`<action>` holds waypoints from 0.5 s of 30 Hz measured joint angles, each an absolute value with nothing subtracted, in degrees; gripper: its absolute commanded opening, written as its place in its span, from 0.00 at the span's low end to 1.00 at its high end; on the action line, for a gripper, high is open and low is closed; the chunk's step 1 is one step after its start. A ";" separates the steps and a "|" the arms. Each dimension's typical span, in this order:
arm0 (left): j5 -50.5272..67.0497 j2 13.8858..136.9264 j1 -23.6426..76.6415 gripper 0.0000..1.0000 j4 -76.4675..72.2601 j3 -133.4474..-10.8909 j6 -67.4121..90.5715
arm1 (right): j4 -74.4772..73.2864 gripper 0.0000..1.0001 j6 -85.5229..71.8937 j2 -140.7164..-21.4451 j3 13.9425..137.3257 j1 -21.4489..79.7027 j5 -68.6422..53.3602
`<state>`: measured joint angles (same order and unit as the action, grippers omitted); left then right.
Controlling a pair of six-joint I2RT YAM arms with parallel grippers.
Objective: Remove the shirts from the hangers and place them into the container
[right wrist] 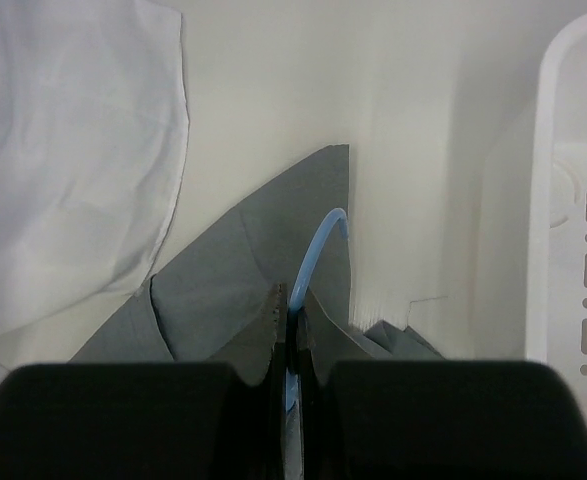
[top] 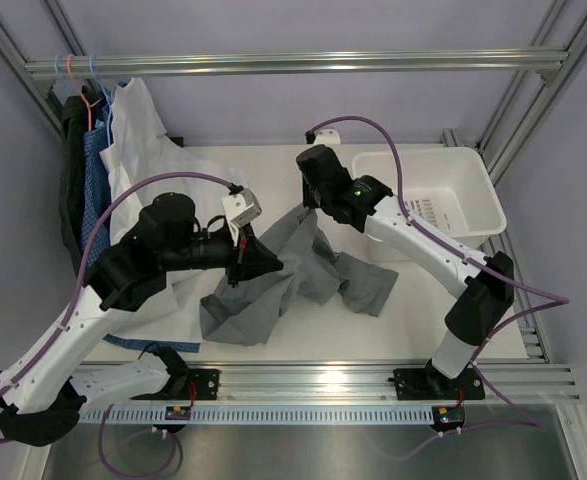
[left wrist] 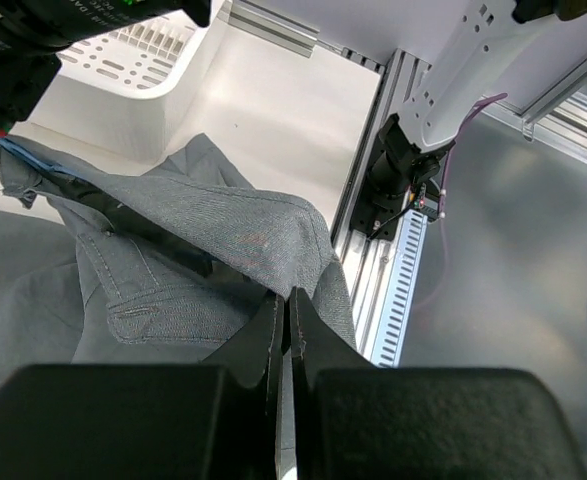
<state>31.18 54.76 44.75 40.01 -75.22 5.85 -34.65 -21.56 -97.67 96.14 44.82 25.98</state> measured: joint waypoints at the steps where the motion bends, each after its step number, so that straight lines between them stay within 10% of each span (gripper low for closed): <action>1: 31.22 54.87 44.75 0.02 40.01 -75.22 6.09 | -34.89 0.00 -21.67 -98.10 96.38 44.86 26.02; 15: 33.41 51.77 44.75 0.09 42.52 -61.52 5.15 | -33.58 0.00 -21.45 -96.51 95.44 45.06 26.26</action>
<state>33.41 51.77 44.75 42.52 -61.52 5.15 -33.58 -21.45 -96.51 95.44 45.06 26.26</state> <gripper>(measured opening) 0.041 0.069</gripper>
